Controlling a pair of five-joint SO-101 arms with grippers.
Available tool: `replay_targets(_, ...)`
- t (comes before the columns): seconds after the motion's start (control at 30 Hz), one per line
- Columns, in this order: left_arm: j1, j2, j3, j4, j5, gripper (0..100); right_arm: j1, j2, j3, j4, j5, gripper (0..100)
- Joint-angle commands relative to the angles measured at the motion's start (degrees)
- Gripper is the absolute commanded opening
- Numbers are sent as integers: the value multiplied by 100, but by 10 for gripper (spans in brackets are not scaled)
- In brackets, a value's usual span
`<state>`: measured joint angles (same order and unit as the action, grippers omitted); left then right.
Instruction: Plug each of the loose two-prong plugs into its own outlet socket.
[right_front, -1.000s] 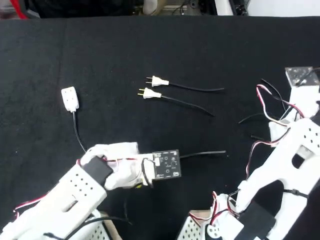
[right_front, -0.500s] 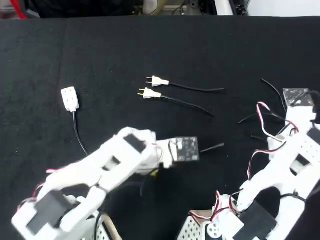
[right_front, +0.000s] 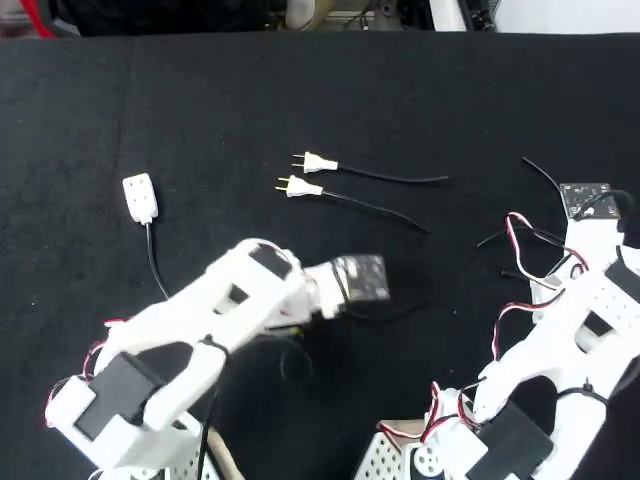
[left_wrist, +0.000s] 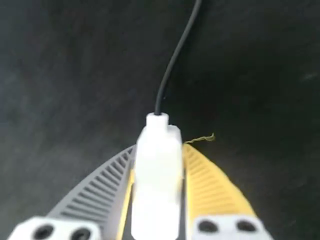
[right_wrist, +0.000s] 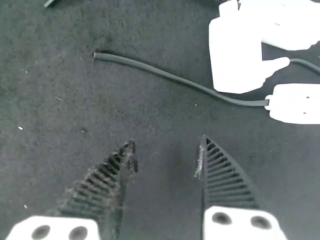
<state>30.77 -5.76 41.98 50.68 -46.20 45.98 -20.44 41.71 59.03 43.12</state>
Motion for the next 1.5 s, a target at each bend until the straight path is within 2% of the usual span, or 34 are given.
replay_targets(0.0,-523,-343,-734,818,-9,31,79,-171,-31,-79,44,188)
replay_targets(0.13,-840,-1020,-523,1011,-97,30,79,-171,-31,-88,44,188)
replay_targets(0.17,-954,-1231,-382,1020,-325,30,79,-171,-31,-88,44,188)
replay_targets(0.3,-1569,-2154,365,1029,-1389,30,79,-171,-48,-79,44,188)
replay_targets(0.47,-2607,-3059,1349,1196,-3745,30,26,-171,-57,-62,44,188)
replay_targets(0.6,-2985,-3235,1464,1046,-4404,30,-62,-171,-48,-53,35,188)
replay_targets(0.67,-2941,-3235,1402,1011,-4466,44,-70,-171,-40,-53,18,188)
replay_targets(0.83,-2580,-3235,1147,985,-4387,241,-62,-171,-48,-53,26,188)
replay_targets(0.93,-2255,-3235,1288,747,-4369,311,-62,-171,-31,-53,35,188)
replay_targets(1.13,-2176,-3288,1499,448,-4308,318,-62,-171,-31,-53,35,188)
replay_targets(1.3,-2800,-3305,866,545,-3710,318,-44,-171,-31,-53,35,188)
replay_targets(1.37,-3064,-3314,567,862,-3560,318,-26,-171,-31,-53,35,188)
replay_targets(1.43,-3310,-3446,338,1196,-3042,317,-18,-171,-31,-70,35,188)
replay_targets(1.47,-3407,-3560,303,1354,-2488,317,-9,-171,-31,-79,35,188)
